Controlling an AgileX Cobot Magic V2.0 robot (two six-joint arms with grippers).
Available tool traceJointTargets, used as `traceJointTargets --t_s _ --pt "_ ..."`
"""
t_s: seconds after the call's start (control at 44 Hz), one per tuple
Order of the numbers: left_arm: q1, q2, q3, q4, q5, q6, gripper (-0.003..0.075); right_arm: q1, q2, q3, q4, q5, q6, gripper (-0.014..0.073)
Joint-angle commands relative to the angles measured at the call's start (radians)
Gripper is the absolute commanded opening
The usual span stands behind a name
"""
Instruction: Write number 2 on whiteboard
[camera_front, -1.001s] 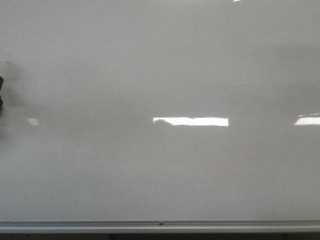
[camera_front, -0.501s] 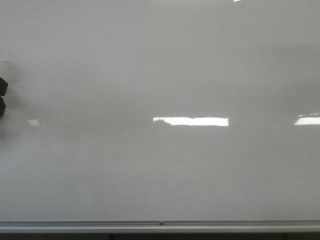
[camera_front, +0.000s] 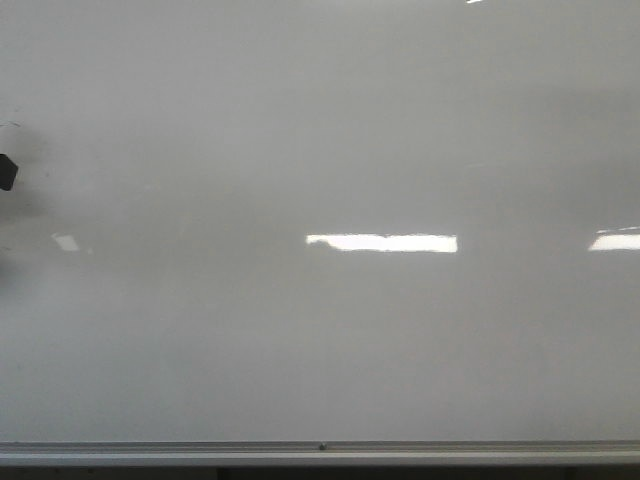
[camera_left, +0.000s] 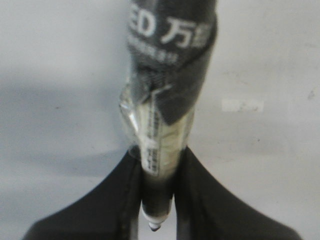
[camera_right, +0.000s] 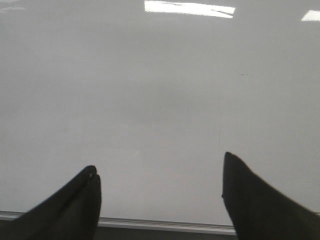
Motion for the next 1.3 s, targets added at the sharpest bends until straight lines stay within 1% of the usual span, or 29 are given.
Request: traceJointTargets --t_s 0.0,0.137,0.205,0.273,0.41,0.501,0.569,0.637,0.66,0.705,0.751,0.865,0.978,1.092,1.274 --pt "-0.006 -0.031 -0.029 -0.009 -0.025 -0.011 0.0023 -0.002 0.007 -0.025 0.0 -0.104 -0.006 0.0538" --pt "-0.006 -0.068 -0.04 -0.009 0.069 -0.011 0.0009 -0.002 0.007 -0.027 0.018 -0.125 -0.006 0.0538" --pt "-0.008 -0.104 -0.065 -0.009 0.169 -0.004 0.0009 -0.001 0.016 -0.047 0.03 -0.101 -0.006 0.0538" --pt "-0.018 -0.146 -0.107 -0.009 0.317 0.056 0.0009 -0.001 0.035 -0.096 0.036 -0.039 -0.006 0.0538" --pt "-0.057 -0.235 -0.184 -0.036 0.563 0.208 0.0009 -0.001 0.111 -0.2 0.037 0.104 -0.016 0.0538" --pt "-0.085 -0.285 -0.232 -0.117 0.695 0.357 0.0009 -0.001 0.18 -0.264 0.052 0.191 -0.05 0.0538" --pt "-0.108 -0.312 -0.273 -0.206 0.806 0.512 0.0009 0.001 0.222 -0.305 0.082 0.246 -0.083 0.0538" --pt "-0.134 -0.325 -0.316 -0.284 0.904 0.623 0.001 0.005 0.272 -0.343 0.151 0.295 -0.141 0.0538" --pt "-0.145 -0.325 -0.331 -0.307 0.932 0.644 0.001 0.01 0.293 -0.36 0.177 0.311 -0.18 0.0538" --pt "-0.168 -0.322 -0.361 -0.333 0.978 0.664 0.001 0.021 0.324 -0.384 0.238 0.346 -0.245 0.0538" --pt "-0.205 -0.317 -0.397 -0.329 1.025 0.678 0.001 0.036 0.352 -0.406 0.285 0.37 -0.313 0.0538" --pt "-0.305 -0.308 -0.453 -0.292 1.061 0.688 0.001 0.092 0.421 -0.462 0.413 0.441 -0.505 0.0538" --pt "-0.416 -0.305 -0.482 -0.216 1.061 0.693 0.001 0.176 0.464 -0.509 0.486 0.482 -0.668 0.0538" --pt "-0.531 -0.29 -0.484 -0.175 1.061 0.693 0.0009 0.251 0.486 -0.551 0.511 0.494 -0.757 0.0538" --pt "-0.667 -0.24 -0.486 -0.147 1.061 0.693 0.001 0.383 0.506 -0.613 0.513 0.543 -0.89 0.0538"
